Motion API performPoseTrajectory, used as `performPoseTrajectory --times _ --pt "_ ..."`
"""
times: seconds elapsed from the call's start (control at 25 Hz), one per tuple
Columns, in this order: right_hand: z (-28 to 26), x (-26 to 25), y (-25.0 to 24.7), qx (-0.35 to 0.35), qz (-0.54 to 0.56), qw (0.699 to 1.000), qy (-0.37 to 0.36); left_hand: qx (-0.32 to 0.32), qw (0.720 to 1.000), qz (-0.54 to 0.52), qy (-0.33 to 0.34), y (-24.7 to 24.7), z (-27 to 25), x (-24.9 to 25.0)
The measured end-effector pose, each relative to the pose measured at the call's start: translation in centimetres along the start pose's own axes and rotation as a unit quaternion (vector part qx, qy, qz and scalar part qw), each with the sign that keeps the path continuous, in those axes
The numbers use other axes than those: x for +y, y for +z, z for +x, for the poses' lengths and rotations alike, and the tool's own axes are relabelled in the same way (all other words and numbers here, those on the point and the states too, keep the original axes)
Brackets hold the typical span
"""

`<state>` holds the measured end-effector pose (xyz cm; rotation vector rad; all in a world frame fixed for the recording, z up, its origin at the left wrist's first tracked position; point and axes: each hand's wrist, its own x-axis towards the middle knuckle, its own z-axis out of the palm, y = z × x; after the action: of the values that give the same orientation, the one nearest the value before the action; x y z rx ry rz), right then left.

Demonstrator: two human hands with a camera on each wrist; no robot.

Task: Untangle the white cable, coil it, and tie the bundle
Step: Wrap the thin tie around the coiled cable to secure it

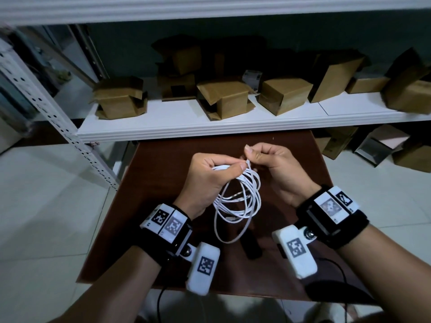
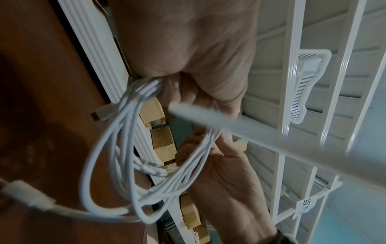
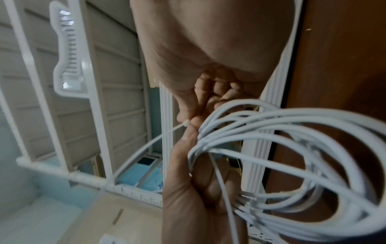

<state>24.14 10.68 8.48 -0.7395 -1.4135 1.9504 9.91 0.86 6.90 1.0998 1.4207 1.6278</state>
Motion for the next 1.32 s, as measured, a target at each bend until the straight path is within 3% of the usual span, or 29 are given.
performPoseTrajectory --times 0.12,0.28,0.76,1.32 --pt "0.2 0.1 0.3 0.041 0.003 0.999 -0.035 -0.008 1.0 -0.009 -0.002 -0.1 0.1 0.2" --pt "1.0 -0.3 -0.9 0.14 0.014 0.99 -0.026 -0.028 0.999 0.019 0.006 0.3 -0.1 0.3" --pt "2.3 -1.0 -3.6 0.273 0.037 0.959 -0.061 -0.046 0.999 0.019 -0.004 -0.2 -0.1 0.5" --pt "3.0 -0.2 -4.1 0.224 0.069 0.972 0.008 -0.065 0.998 0.018 -0.011 -0.6 -0.3 0.8"
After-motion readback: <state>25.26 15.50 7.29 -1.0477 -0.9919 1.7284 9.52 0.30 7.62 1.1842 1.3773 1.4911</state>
